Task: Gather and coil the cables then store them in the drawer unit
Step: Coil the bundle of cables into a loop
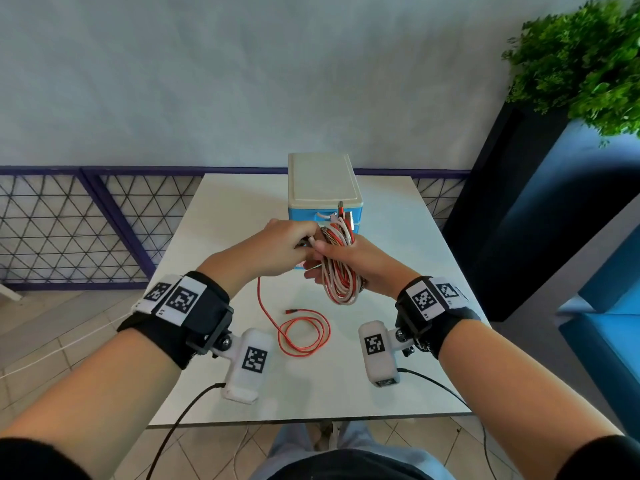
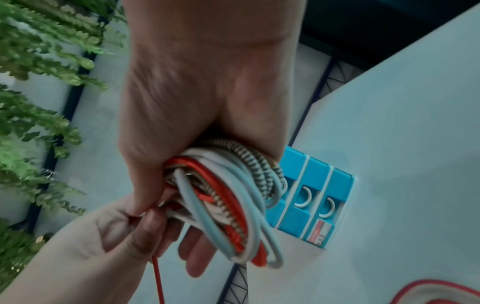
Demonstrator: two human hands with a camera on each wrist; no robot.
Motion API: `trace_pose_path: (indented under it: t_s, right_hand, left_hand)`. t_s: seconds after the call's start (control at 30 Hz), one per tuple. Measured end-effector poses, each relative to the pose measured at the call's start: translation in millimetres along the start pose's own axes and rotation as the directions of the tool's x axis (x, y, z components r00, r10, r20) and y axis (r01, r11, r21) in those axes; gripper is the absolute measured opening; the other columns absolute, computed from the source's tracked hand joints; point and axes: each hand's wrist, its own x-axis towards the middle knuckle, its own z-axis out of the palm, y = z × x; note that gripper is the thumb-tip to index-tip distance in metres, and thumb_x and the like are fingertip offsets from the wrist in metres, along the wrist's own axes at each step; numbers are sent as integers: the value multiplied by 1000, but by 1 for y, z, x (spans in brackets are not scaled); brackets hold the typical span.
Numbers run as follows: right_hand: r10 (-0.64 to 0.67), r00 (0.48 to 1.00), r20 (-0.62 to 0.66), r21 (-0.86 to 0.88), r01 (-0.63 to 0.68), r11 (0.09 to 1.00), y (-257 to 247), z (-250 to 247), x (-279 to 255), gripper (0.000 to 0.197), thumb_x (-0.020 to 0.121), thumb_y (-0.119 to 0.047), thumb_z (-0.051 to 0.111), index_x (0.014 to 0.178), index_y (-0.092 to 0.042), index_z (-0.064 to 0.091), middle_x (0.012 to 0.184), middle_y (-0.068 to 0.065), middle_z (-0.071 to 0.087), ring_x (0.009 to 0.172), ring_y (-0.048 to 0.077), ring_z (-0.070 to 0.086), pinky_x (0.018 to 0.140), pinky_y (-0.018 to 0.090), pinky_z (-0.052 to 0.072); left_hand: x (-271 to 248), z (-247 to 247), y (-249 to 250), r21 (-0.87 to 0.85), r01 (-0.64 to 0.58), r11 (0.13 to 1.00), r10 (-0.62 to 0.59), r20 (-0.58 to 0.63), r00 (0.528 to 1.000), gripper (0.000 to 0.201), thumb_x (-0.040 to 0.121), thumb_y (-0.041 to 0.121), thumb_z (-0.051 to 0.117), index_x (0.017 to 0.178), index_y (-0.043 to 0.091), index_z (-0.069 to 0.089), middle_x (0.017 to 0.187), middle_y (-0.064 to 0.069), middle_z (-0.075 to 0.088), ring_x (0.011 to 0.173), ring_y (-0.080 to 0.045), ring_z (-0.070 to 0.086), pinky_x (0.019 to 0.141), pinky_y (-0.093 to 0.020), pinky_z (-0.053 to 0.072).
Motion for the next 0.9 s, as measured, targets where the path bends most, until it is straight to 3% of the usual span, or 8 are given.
trace_pose_path:
  t_s: [0.23, 0.3, 0.43, 0.53, 0.57, 0.63, 0.7, 0.9]
  right_hand:
    - [20, 999, 37, -9, -20, 1000, 2, -2, 0, 19, 89, -24, 66, 99, -8, 61, 78, 11, 68, 60, 20, 58, 57, 31, 51]
    - [21, 999, 31, -40, -20, 999, -1, -4, 0, 16, 87, -22, 69, 92, -9, 61, 67, 7, 62, 58, 19, 54, 56, 30, 49]
    - [46, 999, 12, -121, -44, 992, -2, -9, 1, 21, 85, -27, 71, 94, -9, 64, 72, 7, 64, 58, 15, 56, 57, 30, 50]
    - [45, 997, -55, 35, -44, 998, 4, -15, 1, 14, 91, -23, 64, 93, -11, 57, 66, 2, 56, 52, 13, 52, 54, 28, 49]
    - [45, 996, -77, 112, -36, 993, 5, -17, 1, 11, 93, -22, 61, 92, -13, 56, 64, 1, 52, 50, 11, 50, 53, 27, 49]
    - [50, 991, -125, 267, -15, 964, 7, -21, 0, 10, 95, -21, 56, 87, -15, 54, 61, -2, 48, 48, 9, 47, 51, 25, 48]
    - [52, 981, -184, 386, 24, 922, 9, -22, 0, 15, 96, -21, 54, 83, -16, 53, 59, -2, 47, 47, 9, 46, 50, 24, 47]
    - [53, 967, -250, 409, 56, 911, 17, -10, 7, 13, 95, -27, 57, 92, -15, 54, 64, 0, 50, 52, 11, 52, 56, 26, 48]
  left_hand:
    - [-5, 7, 6, -136, 27, 990, -32, -37, 999, 18, 80, 28, 70, 87, 25, 55, 81, 8, 66, 75, -12, 64, 63, -22, 47]
    - [-5, 13, 6, -137, 40, 990, -53, -95, 994, 35, 73, 36, 77, 91, 27, 48, 86, 9, 65, 77, -12, 65, 65, -23, 51]
    - [-3, 4, 1, -91, 130, 987, -140, -113, 984, 64, 63, 48, 81, 101, 26, 34, 85, 12, 60, 69, -7, 62, 51, -17, 45]
    - [0, -11, -12, -242, 237, 941, -232, 49, 971, 50, 69, 43, 79, 102, 20, 50, 87, 4, 63, 73, -12, 61, 67, -26, 51]
    - [-2, -15, -18, -392, 276, 878, -260, 95, 961, 40, 77, 40, 73, 102, 15, 53, 78, 1, 61, 65, -13, 57, 67, -27, 50]
    - [-8, -18, -27, -712, 345, 611, -288, 206, 935, 35, 92, 40, 50, 102, 7, 57, 63, 2, 51, 52, -12, 46, 61, -26, 50]
    - [-15, -16, -31, -851, 371, 372, -280, 278, 919, 36, 99, 34, 38, 101, 5, 59, 60, 3, 47, 50, -11, 43, 58, -25, 52]
    - [-19, 7, -11, -948, 291, 127, -236, 256, 937, 17, 95, 13, 47, 94, 10, 65, 68, 4, 60, 55, -7, 55, 60, -20, 56]
